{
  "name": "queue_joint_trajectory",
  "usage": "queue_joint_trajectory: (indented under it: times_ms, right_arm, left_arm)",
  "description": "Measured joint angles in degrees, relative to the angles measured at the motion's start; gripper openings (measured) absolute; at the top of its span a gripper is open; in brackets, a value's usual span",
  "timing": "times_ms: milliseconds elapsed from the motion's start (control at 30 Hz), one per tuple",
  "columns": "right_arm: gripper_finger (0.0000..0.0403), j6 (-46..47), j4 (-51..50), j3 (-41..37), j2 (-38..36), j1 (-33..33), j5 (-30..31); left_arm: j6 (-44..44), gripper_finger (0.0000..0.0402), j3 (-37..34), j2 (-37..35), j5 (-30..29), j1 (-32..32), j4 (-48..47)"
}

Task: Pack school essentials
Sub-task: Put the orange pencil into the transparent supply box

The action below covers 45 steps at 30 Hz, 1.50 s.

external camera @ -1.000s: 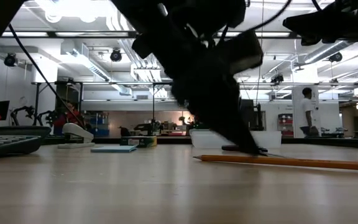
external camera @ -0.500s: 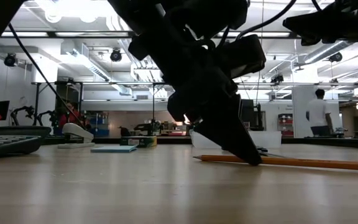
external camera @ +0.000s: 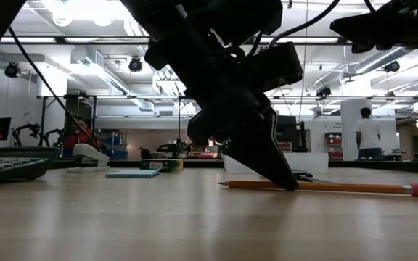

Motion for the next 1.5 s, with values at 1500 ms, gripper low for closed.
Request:
queue_joint_trajectory:
  times_ms: [1500]
  right_arm:
    - [0.0059, 1.6, 25.9, 1.2, 22.8, 0.1, -7.6]
  left_arm:
    - [4.4, 0.0, -33.0, -24.9, -5.7, 6.0, 75.5]
